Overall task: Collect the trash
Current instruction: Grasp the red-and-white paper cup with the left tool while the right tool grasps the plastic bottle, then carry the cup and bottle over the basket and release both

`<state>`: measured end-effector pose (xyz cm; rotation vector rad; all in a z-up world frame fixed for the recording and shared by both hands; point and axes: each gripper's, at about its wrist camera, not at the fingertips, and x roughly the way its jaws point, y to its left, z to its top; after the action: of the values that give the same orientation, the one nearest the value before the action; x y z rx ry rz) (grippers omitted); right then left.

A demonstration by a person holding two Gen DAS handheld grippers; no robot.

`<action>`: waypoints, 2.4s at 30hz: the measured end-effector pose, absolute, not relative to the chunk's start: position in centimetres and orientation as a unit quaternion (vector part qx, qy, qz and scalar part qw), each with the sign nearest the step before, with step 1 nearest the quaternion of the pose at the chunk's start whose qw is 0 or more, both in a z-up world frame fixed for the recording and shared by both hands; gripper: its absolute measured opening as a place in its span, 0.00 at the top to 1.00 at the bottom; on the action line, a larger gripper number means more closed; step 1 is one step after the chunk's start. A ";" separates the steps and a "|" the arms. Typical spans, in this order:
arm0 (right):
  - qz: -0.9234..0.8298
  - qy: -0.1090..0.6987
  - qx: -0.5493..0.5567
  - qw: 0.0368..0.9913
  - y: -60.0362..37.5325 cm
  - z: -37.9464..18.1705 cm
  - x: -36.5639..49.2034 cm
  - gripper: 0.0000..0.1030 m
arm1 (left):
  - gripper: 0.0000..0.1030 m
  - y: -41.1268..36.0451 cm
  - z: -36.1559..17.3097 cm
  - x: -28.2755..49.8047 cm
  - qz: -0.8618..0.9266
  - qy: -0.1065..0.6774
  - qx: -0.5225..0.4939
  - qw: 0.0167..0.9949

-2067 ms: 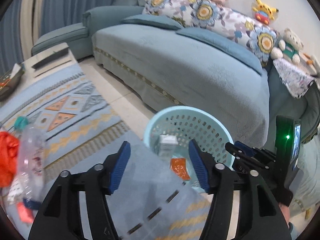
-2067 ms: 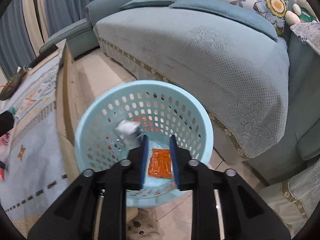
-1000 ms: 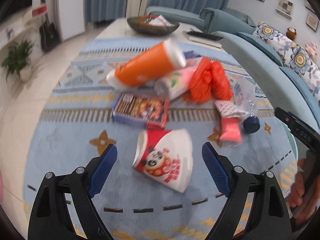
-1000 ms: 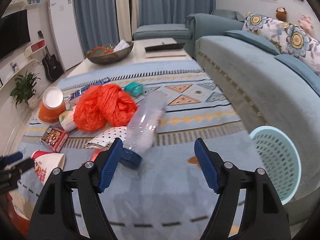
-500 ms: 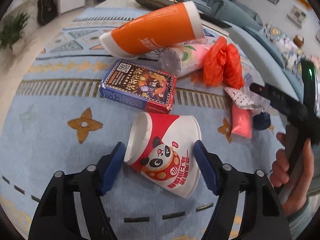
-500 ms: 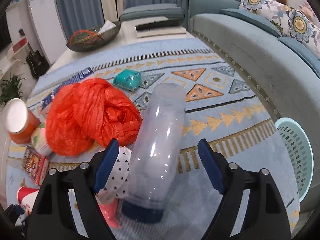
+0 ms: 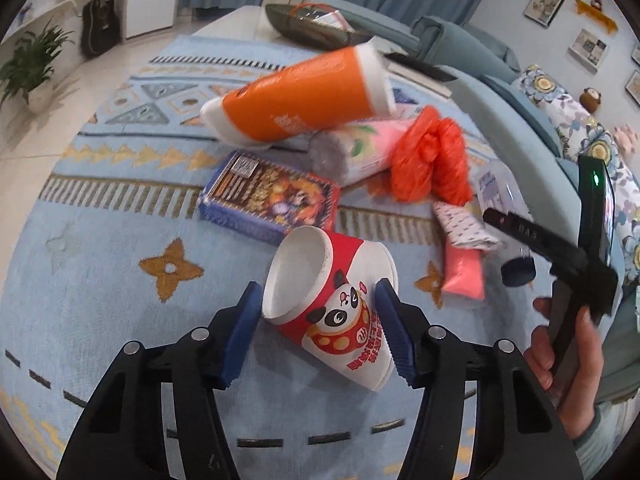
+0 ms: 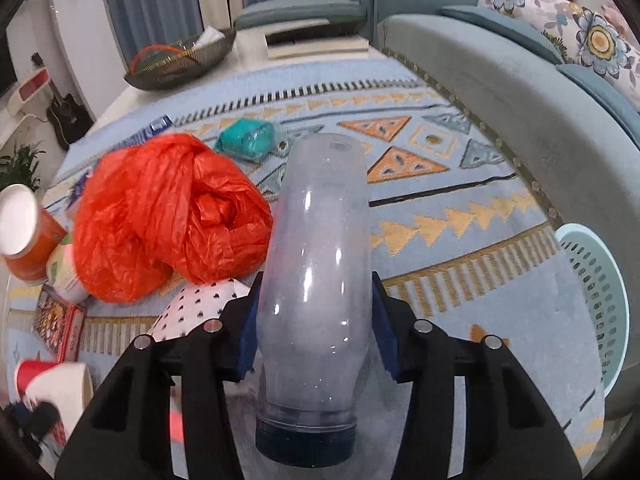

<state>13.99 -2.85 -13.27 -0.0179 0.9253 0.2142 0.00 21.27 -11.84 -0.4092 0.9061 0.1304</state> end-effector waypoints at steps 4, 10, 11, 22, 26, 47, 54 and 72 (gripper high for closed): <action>0.103 0.425 -0.001 0.899 -5.4 -11.2 12.5 0.56 | 0.46 19.7 -10.0 -0.4 0.044 0.405 -0.184 0.895; 0.090 0.392 0.021 0.915 -10.2 -7.2 10.3 0.56 | 0.46 16.7 -6.6 -1.2 -0.003 0.354 -0.185 0.917; 0.086 0.387 0.025 0.918 -11.1 -6.6 9.9 0.56 | 0.46 15.7 -5.7 -1.3 -0.014 0.343 -0.181 0.922; 0.010 0.330 0.008 0.944 -21.1 -1.0 6.1 0.56 | 0.46 4.6 1.7 -0.8 -0.112 0.282 -0.129 0.944; -0.017 0.315 0.003 0.949 -24.6 -0.1 5.2 0.56 | 0.46 -0.2 3.6 -0.1 -0.144 0.274 -0.105 0.945; -0.131 0.401 0.060 0.905 -38.9 -11.9 6.4 0.56 | 0.45 -18.3 -6.3 12.9 -0.230 0.373 0.000 0.899; -0.126 0.457 0.132 0.871 -40.6 -16.7 7.3 0.56 | 0.45 -21.2 -11.1 14.6 -0.239 0.419 0.015 0.876; -0.103 0.427 0.113 0.891 -38.9 -13.4 6.9 0.41 | 0.29 -15.8 -8.8 13.0 -0.213 0.403 -0.008 0.890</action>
<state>6.88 -38.86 -13.42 0.2345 0.8871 -0.2139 12.97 -15.75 -8.83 -0.0173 0.8376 -0.4419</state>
